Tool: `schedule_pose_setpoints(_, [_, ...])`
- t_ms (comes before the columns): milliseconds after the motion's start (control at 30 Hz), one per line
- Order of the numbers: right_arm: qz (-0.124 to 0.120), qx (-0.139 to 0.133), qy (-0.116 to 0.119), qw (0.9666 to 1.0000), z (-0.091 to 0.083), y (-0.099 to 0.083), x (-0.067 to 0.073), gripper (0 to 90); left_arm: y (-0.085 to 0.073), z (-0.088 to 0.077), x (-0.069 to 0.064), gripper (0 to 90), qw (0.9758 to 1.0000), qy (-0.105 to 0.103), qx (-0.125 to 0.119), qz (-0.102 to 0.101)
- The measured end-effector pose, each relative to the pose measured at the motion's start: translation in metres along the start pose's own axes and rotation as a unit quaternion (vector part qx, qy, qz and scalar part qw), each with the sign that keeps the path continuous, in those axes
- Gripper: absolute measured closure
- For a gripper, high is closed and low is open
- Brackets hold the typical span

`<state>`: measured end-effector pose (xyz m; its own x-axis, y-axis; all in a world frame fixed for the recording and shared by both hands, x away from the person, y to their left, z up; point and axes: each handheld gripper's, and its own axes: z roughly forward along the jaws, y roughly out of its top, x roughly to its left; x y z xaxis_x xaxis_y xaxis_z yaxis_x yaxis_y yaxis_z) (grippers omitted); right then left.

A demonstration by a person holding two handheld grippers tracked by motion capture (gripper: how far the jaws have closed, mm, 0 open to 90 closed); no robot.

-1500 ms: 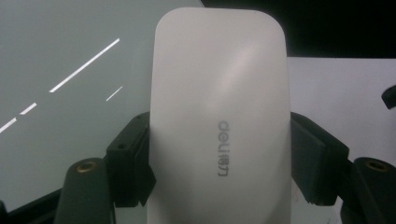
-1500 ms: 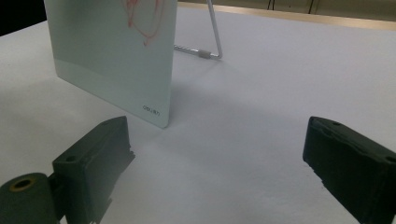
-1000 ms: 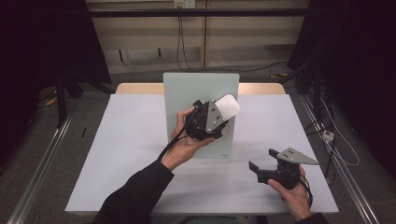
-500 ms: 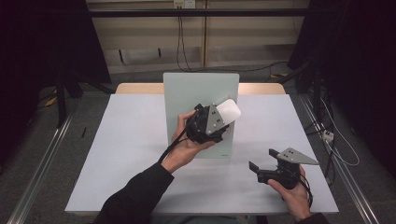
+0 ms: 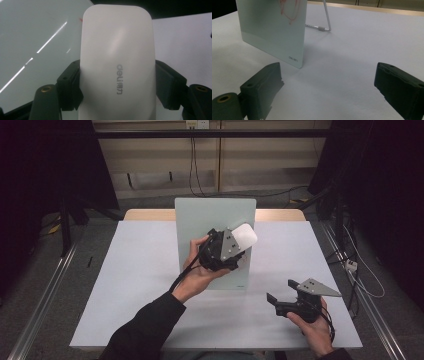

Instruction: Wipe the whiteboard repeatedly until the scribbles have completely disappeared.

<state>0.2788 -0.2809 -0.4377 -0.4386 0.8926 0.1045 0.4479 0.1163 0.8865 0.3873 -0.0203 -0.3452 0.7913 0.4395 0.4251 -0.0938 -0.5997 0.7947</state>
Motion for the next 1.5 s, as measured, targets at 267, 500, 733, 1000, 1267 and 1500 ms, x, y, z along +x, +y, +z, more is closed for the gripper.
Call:
schedule_pose_setpoints(267, [0.000, 0.000, -0.001, 1.0000, 0.000, 0.000, 0.000, 7.3, -0.013, 0.007, -0.016, 31.2, 0.9993, -0.034, 0.016, -0.010])
schedule_pose_setpoints(500, [0.000, -0.001, 0.000, 1.0000, 0.000, 0.000, -0.001, 7.3, 0.007, 0.003, 0.005, 31.2, 0.9994, -0.020, -0.001, -0.029])
schedule_pose_setpoints(733, [-0.001, -0.001, 0.000, 1.0000, 0.000, 0.000, 0.000, 7.3, 0.027, -0.003, 0.026, 31.2, 0.9986, 0.010, -0.021, -0.049])
schedule_pose_setpoints(1000, [-0.002, -0.003, 0.001, 1.0000, 0.000, 0.000, 0.000, 7.3, 0.009, -0.001, 0.009, 31.2, 0.9992, -0.009, 0.006, -0.038])
schedule_pose_setpoints(1267, [-0.002, -0.002, 0.000, 1.0000, 0.000, 0.000, 0.000, 7.3, 0.000, 0.002, 0.001, 31.1, 0.9983, -0.037, 0.015, -0.042])
schedule_pose_setpoints(1500, [-0.001, -0.002, 0.001, 1.0000, 0.000, 0.000, 0.000, 7.3, 0.021, -0.007, 0.028, 31.2, 0.9989, -0.004, -0.002, -0.047])
